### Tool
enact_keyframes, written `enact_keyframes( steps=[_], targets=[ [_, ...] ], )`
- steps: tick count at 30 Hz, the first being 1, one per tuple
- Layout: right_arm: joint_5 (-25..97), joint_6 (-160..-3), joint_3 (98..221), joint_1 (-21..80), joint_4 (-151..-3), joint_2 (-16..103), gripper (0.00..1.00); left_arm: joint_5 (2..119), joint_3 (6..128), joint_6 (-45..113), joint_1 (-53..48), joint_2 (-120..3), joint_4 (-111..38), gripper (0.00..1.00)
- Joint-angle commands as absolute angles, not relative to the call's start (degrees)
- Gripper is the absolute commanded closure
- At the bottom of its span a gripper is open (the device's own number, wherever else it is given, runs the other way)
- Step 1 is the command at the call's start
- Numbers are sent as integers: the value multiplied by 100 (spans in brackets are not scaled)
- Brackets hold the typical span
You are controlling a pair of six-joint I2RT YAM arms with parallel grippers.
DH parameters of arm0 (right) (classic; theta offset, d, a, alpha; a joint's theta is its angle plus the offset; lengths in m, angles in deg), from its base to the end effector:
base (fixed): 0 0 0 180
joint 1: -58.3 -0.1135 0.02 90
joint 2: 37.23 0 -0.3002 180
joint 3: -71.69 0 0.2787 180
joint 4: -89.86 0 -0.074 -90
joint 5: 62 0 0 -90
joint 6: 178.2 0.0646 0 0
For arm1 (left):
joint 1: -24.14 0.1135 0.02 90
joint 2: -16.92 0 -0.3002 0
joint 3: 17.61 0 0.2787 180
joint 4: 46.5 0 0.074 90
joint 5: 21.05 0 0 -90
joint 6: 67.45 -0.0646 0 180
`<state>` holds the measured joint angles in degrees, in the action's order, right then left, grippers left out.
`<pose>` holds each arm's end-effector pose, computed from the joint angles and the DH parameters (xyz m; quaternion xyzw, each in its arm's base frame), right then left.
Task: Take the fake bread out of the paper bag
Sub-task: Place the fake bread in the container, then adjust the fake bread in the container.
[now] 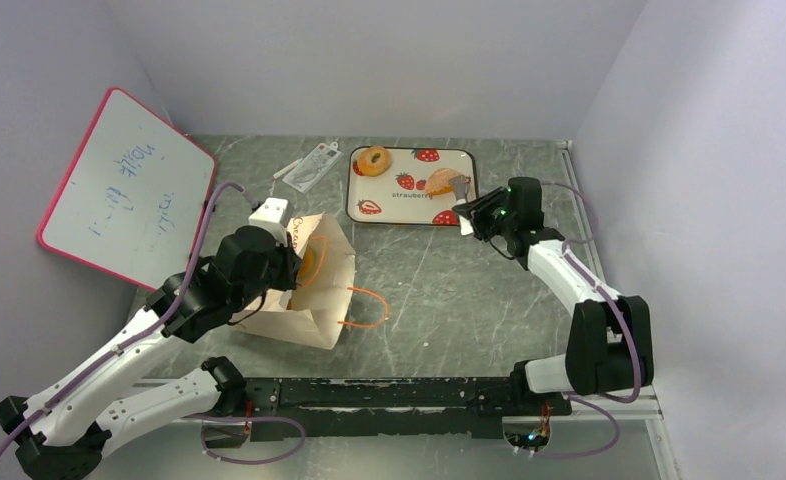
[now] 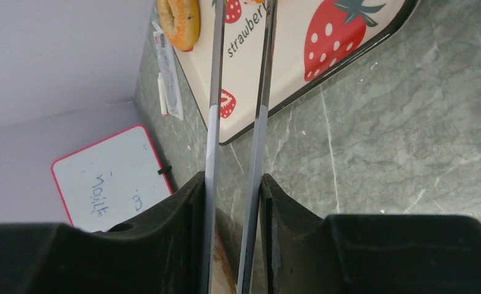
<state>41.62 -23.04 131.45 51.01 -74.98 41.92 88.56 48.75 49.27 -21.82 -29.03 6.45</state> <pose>0.3344 0.0581 0.2382 0.3770 0.7959 0.3577 0.3106 0.1450 -0.1188 0.3539 0.0637 0.8656 -0.1604 0.4700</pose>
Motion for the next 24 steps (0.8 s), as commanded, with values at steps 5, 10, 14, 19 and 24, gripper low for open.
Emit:
enact_keyframes(
  steps=[5,10,14,19,24],
  targets=[
    [3952,-2456,13075,5141,-7344,3839,98,8677,4892,4783,-2177,-2894,353,93],
    [3971,-2456,12965,5136,-7378,3929,99,8632,4851,4729,-2171,-2924,299,93],
    [4075,-2431,12885,5136,-7636,4229,99,8575,4792,4695,-2169,-2897,255,93],
    [4090,-2496,12956,5141,-8021,4683,99,8522,4761,4648,-2175,-2865,242,93],
    [4170,-2560,13332,5138,-8371,5319,99,8492,4751,4627,-2171,-2927,267,93]
  ],
)
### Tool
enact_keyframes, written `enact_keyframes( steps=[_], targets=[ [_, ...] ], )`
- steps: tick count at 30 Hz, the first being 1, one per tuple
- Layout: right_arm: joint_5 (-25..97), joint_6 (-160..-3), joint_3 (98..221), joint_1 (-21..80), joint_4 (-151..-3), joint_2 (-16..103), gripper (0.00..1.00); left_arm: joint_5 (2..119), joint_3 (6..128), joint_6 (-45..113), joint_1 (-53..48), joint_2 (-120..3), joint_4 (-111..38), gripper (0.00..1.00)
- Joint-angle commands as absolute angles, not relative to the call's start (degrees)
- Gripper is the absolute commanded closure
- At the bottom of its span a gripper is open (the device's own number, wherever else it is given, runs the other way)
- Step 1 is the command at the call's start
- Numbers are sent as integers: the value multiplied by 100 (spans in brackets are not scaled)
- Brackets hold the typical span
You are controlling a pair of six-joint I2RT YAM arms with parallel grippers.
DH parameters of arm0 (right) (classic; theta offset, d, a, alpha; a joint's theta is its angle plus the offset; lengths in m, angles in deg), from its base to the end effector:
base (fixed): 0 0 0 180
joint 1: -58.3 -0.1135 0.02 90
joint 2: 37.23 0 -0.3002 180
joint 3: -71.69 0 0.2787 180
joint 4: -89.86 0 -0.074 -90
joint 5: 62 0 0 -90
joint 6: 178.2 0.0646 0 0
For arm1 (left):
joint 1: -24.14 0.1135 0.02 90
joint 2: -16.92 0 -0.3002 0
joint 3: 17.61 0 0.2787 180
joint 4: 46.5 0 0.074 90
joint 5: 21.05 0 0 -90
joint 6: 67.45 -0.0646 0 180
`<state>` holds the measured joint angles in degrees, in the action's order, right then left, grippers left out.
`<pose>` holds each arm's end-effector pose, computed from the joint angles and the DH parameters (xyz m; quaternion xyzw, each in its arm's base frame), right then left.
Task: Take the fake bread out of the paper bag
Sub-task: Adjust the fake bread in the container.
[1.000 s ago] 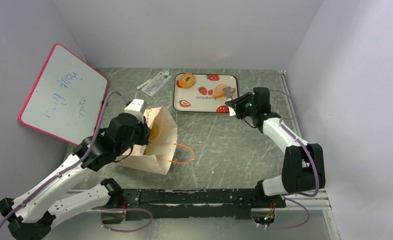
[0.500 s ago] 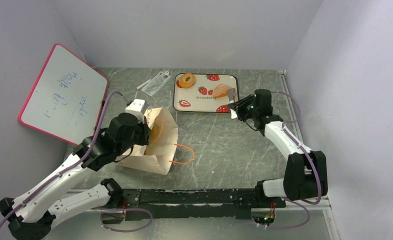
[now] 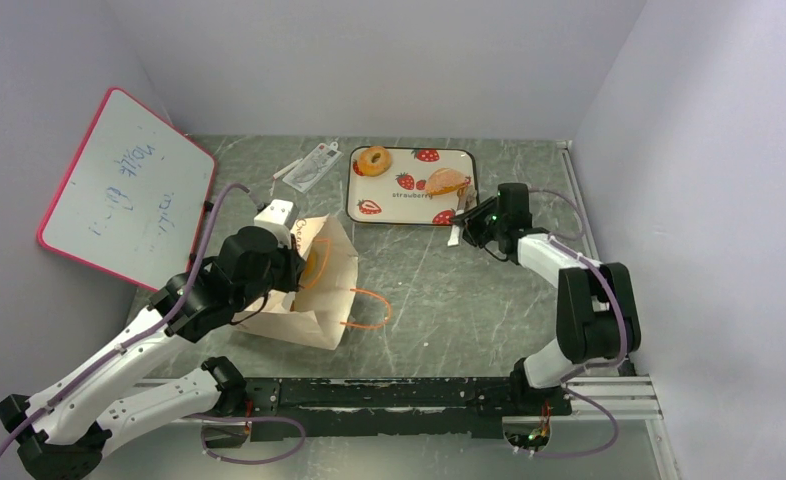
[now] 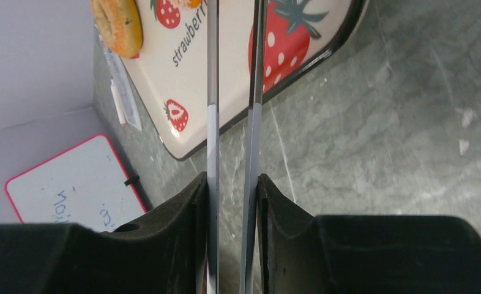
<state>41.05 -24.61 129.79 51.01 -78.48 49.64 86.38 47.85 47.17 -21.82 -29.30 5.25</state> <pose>0.3474 0.0592 0.1903 0.3835 0.8178 0.3256 0.2795 0.1459 -0.1230 0.3492 0.0889 0.8652 -0.1662 0.4648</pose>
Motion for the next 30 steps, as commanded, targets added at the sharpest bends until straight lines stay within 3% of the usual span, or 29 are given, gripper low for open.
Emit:
enact_keyframes(
  steps=[1,12,30],
  targets=[
    [4201,-2570,13433,5136,-8403,5461,99,8484,4747,4634,-2170,-2930,263,93],
    [4466,-2545,14618,4869,-8497,6610,99,8439,4700,4723,-2181,-3036,170,93],
    [4534,-2356,15635,4213,-8693,7281,99,8479,4833,4680,-2174,-3067,163,93]
  ],
)
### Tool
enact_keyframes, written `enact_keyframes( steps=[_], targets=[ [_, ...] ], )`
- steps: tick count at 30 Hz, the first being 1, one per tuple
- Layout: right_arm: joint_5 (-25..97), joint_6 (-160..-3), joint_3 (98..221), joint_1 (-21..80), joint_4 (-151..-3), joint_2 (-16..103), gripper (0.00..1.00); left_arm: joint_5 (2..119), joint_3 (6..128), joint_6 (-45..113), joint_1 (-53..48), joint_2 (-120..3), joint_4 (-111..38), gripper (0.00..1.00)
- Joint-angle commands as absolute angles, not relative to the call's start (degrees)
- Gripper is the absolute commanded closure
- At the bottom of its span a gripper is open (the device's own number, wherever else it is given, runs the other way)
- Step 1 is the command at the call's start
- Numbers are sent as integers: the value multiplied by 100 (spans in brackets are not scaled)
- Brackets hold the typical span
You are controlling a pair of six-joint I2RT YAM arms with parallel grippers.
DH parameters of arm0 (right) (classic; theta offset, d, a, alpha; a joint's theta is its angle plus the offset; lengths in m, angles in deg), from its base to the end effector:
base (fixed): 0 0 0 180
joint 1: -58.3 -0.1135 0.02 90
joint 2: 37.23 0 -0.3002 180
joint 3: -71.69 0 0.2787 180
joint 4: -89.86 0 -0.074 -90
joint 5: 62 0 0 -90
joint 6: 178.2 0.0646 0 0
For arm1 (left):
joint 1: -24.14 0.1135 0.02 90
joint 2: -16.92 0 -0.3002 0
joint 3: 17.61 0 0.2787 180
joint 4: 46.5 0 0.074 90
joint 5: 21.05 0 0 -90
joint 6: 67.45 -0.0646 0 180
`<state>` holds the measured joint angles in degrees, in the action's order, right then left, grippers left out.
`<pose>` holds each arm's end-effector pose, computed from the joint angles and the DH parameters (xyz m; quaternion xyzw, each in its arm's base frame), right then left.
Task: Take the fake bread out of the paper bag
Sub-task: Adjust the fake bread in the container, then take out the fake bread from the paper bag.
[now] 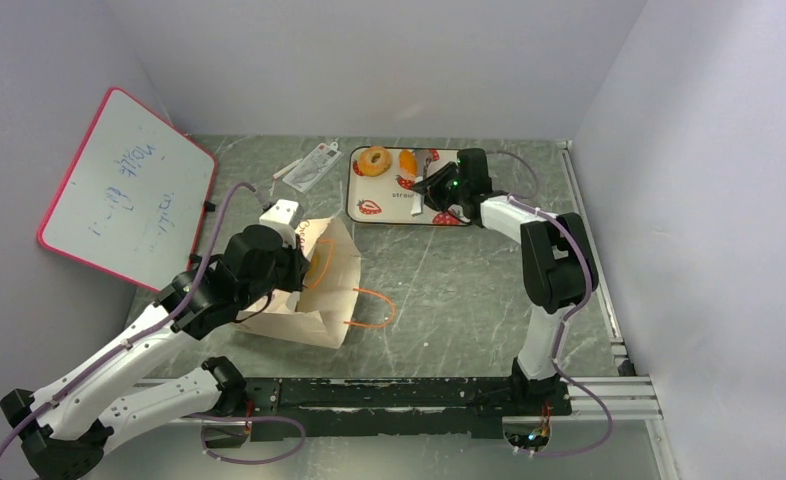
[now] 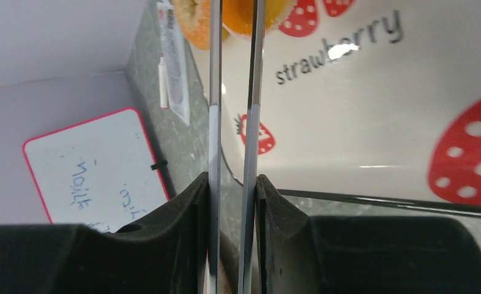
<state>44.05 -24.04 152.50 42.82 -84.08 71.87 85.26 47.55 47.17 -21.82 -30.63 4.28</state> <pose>0.4540 0.1443 0.1883 0.3016 0.8247 0.3908 0.2759 0.1499 -0.1289 0.3449 0.0949 0.8681 -0.1703 0.4566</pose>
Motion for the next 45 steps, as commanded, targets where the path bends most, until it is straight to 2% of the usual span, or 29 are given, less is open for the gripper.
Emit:
enact_keyframes(
  steps=[1,14,26,34,39,45],
  targets=[
    [4535,-2375,15704,4207,-8667,7282,99,8469,4835,4680,-2175,-3071,154,93],
    [4034,-3312,15388,4173,-7960,6128,98,8341,4759,4613,-2175,-2863,279,93],
    [4445,-3819,13478,3722,-7538,3688,96,7934,4663,4649,-2175,-3287,475,93],
    [5148,-4022,12783,3583,-6635,2174,85,8369,4604,4923,-2178,-3756,171,93],
    [5482,-4188,12723,3450,-5901,1692,76,8414,4444,4932,-2175,-3906,-321,93],
    [5817,-4193,12499,3404,-5476,1287,69,8575,4460,4871,-2174,-4147,-643,93]
  ],
)
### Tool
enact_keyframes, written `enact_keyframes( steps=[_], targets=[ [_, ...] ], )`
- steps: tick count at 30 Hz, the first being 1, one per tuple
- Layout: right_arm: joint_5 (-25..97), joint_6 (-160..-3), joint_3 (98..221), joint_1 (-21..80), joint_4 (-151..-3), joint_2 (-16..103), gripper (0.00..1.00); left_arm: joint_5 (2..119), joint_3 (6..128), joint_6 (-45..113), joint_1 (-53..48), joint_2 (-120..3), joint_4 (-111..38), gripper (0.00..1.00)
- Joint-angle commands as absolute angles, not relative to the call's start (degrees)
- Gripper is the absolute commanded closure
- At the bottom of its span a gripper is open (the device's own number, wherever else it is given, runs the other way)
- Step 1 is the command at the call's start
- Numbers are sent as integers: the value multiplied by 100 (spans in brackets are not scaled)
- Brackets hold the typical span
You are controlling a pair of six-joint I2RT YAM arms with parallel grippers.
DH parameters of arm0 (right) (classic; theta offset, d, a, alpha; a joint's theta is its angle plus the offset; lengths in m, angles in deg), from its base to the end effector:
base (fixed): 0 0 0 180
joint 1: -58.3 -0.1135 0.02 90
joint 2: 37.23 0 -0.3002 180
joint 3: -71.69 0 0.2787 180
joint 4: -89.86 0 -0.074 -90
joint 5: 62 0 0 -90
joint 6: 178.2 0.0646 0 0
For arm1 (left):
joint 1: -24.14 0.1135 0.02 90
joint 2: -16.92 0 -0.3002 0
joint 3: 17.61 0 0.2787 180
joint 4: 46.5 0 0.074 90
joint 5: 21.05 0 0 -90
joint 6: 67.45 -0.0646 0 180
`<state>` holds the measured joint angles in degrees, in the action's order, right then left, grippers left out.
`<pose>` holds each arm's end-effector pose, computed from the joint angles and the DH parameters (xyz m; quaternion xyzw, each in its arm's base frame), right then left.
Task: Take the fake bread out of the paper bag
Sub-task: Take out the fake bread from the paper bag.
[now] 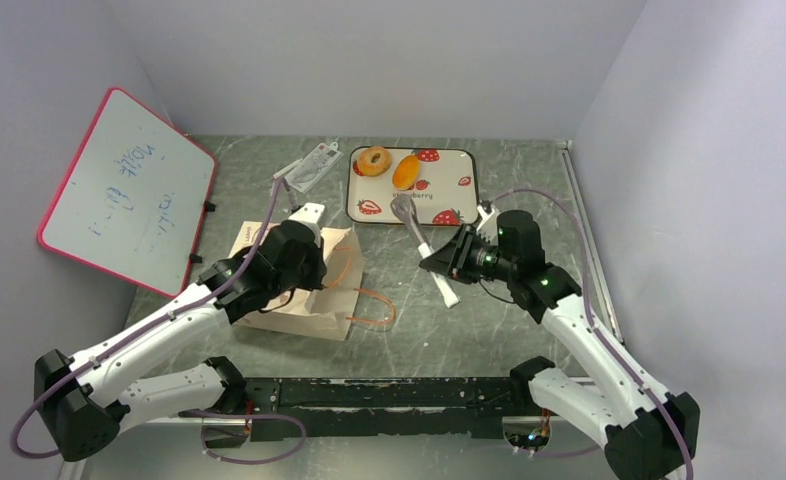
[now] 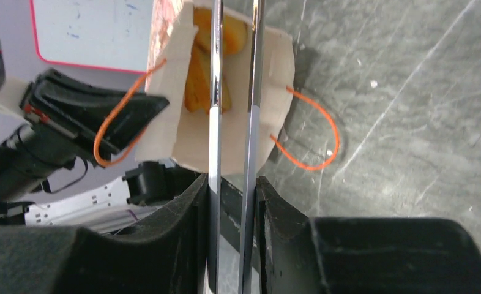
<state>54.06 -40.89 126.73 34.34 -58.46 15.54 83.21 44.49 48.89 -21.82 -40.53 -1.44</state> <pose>0.2004 0.1201 0.2987 0.0588 0.8468 0.4446 0.2860 0.1785 -0.1617 0.3006 0.1022 0.8965 -0.1545 0.4025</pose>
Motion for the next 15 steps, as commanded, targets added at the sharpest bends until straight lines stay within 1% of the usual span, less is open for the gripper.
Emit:
enact_keyframes(
  steps=[1,4,10,15],
  targets=[
    [5909,-4185,12431,3404,-5443,1216,69,8596,4473,4847,-2172,-4176,-678,93],
    [6182,-4141,12221,3404,-5440,1012,66,8646,4507,4760,-2160,-4205,-742,93],
    [6683,-4178,11932,3354,-5515,932,65,8561,4395,4566,-2059,-4112,-909,93],
    [6951,-3873,11583,3072,-6190,1048,63,8340,4313,4422,-1951,-4054,-1022,93]
  ],
)
